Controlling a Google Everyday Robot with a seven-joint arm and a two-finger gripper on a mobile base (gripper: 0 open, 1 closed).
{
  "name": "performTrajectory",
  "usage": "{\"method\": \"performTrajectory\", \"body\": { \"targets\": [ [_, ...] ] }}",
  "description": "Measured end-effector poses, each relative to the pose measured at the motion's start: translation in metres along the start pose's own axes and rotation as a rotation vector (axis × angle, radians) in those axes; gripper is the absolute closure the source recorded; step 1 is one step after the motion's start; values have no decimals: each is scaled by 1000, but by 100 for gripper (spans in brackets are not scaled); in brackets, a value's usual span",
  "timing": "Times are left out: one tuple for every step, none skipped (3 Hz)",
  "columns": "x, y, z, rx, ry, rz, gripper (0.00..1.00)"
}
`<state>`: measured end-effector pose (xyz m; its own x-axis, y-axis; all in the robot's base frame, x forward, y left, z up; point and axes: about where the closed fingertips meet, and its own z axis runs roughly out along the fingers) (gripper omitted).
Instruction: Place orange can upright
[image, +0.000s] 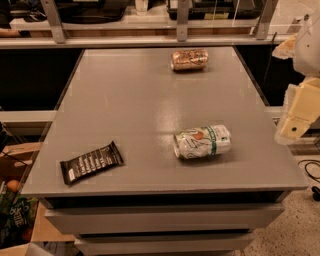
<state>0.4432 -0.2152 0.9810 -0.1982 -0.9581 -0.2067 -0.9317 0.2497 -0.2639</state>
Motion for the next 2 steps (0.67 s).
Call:
{"method": "performTrajectory", "body": {
  "targets": [
    [-18,-15,0,11,-5,-96,0],
    [-43,-35,3,27,-6,-207,0]
  ]
}}
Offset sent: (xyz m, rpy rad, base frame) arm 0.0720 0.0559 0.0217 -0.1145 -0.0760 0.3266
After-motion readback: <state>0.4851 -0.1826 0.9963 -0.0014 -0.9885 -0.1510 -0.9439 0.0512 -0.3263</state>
